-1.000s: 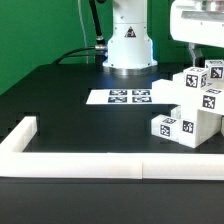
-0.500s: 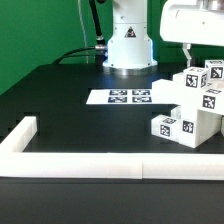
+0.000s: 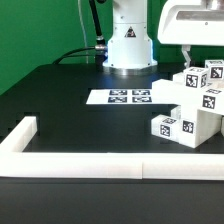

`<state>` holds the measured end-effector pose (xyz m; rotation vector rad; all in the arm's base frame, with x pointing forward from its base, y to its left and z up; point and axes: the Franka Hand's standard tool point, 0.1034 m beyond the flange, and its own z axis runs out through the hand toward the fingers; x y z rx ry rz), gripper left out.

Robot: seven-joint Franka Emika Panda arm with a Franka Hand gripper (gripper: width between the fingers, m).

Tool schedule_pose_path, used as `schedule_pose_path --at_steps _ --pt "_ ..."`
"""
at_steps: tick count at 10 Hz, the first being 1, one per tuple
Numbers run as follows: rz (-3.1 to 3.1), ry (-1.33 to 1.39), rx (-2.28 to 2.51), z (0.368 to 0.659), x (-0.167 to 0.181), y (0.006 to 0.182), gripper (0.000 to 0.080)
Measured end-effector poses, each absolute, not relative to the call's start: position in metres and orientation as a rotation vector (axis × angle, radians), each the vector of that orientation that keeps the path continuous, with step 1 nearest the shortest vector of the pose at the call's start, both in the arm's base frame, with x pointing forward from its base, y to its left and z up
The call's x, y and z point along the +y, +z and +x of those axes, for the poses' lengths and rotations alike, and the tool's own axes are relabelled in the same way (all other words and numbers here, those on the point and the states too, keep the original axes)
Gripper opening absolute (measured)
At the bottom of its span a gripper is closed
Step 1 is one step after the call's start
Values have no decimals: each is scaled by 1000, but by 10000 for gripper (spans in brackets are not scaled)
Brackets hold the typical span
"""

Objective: Assemble chair

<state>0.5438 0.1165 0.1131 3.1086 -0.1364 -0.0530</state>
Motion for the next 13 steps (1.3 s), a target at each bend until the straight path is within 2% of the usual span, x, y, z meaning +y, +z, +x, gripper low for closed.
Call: schedule_pose_path --at_steps 3,5,6,7,13 --pt "3111 -52 -114 544 116 113 649" --pt "3111 -52 -115 544 116 113 387" --pt "3111 -52 -124 544 116 113 387" --pt "3110 -52 -150 544 116 113 285" --pt "3027 -44 -713 544 117 113 285"
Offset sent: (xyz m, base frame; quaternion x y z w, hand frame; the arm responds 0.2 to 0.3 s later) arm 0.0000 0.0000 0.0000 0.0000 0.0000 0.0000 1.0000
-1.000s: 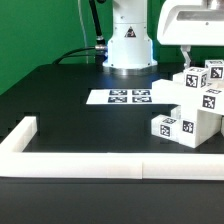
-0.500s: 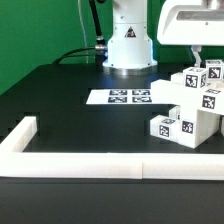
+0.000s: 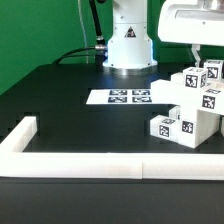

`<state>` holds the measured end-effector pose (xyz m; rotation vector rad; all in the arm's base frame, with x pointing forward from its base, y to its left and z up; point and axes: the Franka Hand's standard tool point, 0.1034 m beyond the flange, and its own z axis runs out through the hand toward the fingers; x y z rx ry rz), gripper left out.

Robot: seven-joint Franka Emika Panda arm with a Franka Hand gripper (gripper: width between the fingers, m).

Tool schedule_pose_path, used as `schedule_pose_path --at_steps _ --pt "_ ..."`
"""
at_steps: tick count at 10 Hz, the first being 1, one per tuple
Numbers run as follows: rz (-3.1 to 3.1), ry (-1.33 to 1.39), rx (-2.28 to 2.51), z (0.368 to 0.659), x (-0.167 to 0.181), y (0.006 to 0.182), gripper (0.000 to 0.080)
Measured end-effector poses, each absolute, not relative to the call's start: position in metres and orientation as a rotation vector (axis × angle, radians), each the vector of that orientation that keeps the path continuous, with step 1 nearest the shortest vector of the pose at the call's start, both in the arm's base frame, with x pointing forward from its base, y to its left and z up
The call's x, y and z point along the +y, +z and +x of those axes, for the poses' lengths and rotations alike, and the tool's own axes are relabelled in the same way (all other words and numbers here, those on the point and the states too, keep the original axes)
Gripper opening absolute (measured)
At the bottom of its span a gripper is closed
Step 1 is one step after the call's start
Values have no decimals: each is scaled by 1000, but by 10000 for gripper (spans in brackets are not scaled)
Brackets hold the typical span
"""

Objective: Assemble chair

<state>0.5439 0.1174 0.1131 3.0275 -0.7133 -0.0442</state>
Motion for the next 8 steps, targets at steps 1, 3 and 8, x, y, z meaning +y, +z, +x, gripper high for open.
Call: schedule_pose_path --at_steps 1,3,8 --pt "3010 -43 -783 544 117 113 287" --pt "2953 -41 -975 544 118 113 287" --pt "2731 -46 -1507 543 121 113 287"
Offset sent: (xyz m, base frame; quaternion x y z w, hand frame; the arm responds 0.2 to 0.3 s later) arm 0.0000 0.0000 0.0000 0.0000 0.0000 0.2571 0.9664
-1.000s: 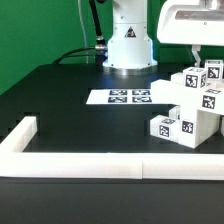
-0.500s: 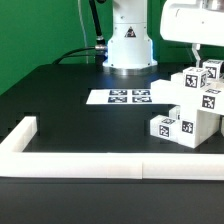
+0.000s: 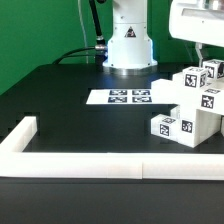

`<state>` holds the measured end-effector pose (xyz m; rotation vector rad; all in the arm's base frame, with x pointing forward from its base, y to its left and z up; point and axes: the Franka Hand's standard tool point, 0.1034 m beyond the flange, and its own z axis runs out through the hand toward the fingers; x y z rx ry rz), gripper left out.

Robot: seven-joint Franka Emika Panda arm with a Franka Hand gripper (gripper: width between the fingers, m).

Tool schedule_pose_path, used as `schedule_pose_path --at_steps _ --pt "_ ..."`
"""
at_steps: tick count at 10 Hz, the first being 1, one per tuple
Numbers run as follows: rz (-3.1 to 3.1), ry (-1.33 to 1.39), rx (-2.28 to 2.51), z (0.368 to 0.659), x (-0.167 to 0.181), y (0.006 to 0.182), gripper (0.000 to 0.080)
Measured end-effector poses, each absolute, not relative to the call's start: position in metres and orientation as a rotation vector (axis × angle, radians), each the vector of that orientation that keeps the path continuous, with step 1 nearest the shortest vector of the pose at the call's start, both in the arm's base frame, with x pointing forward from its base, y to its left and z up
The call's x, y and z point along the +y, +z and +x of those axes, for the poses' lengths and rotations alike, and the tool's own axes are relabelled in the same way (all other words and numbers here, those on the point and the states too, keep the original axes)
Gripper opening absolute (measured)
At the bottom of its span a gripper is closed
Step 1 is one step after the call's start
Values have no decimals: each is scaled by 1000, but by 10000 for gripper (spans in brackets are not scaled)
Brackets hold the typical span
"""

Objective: Assemble chair

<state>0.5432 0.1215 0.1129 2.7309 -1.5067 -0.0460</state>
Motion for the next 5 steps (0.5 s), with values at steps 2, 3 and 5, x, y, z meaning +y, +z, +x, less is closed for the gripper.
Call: schedule_pose_path --at_steps 2,3,5 --pt "2665 -49 -1625 543 122 113 287" --pt "2597 -53 -1737 543 123 113 287" --pt "2493 -62 -1892 542 125 112 287"
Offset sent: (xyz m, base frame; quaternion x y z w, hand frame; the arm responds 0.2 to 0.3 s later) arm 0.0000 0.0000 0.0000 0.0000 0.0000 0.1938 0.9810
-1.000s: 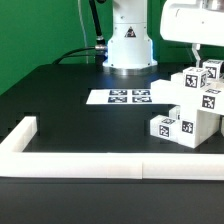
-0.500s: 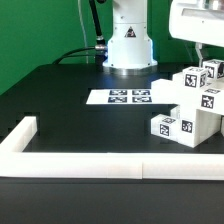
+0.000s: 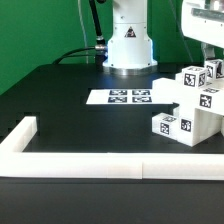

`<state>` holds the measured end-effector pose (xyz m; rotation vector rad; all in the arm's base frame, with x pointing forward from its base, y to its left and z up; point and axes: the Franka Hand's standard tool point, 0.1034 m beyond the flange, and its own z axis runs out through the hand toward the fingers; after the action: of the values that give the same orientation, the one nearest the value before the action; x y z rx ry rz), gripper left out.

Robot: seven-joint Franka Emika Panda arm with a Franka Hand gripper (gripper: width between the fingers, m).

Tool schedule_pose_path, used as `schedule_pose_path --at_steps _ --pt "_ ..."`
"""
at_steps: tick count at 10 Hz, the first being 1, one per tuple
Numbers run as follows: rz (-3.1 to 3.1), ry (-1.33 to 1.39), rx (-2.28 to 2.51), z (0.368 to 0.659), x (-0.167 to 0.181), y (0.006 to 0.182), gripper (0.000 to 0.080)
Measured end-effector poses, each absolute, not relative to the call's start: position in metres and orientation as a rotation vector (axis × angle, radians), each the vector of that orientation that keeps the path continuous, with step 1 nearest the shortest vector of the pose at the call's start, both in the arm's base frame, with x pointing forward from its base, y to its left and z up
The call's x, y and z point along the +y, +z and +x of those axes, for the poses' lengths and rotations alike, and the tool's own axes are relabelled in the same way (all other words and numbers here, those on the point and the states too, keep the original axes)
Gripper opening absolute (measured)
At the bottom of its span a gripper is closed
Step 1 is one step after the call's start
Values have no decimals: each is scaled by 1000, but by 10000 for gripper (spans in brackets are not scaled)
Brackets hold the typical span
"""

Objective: Assemble chair

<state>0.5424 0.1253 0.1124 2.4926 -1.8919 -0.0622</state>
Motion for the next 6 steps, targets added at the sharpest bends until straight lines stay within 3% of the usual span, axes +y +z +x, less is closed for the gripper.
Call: schedule_pose_path --at_steps 3,4,5,6 --pt "2467 -65 -1927 542 126 112 292" --pt "2500 -65 -1885 542 126 112 502" --pt "2515 -65 -1865 542 126 112 502" --pt "2593 -65 -1756 542 126 112 618"
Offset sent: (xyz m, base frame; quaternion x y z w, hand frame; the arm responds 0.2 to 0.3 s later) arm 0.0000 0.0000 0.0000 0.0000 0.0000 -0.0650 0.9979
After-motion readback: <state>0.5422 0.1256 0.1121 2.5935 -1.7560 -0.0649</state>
